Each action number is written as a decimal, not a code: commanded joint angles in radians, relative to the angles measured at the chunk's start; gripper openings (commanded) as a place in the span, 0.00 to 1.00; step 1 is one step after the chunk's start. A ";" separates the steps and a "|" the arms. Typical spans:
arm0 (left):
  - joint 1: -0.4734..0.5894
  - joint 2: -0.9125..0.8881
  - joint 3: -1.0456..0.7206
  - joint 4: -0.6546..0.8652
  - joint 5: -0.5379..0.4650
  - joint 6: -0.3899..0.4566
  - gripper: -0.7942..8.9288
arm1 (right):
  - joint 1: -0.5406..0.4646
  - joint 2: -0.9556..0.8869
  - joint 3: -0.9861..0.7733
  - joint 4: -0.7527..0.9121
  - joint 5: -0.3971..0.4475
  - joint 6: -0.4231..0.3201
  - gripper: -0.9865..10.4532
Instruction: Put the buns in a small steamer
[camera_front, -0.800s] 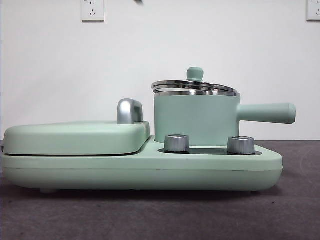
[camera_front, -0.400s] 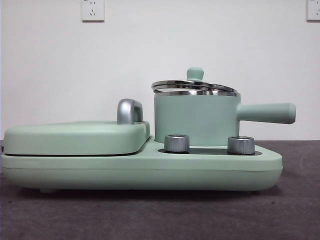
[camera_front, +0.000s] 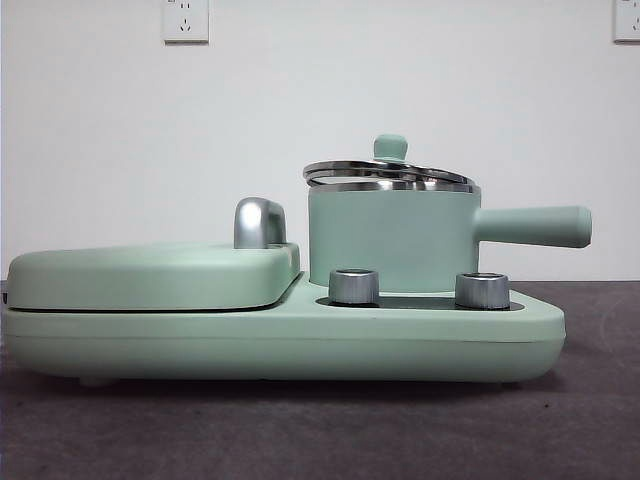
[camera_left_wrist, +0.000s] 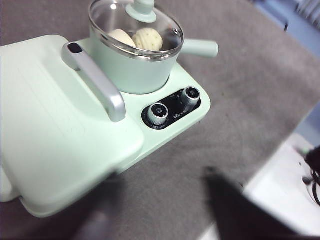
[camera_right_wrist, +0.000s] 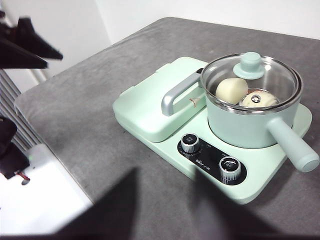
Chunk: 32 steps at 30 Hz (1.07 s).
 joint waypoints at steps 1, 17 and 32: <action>-0.006 -0.069 -0.106 0.053 -0.024 -0.071 0.09 | 0.006 0.004 0.009 0.010 -0.003 -0.019 0.10; -0.006 -0.160 -0.129 -0.008 -0.027 -0.095 0.09 | 0.005 0.003 0.010 0.011 -0.001 -0.006 0.10; 0.488 -0.476 -0.593 0.532 -0.028 -0.046 0.09 | 0.005 0.003 0.010 0.011 0.000 -0.006 0.10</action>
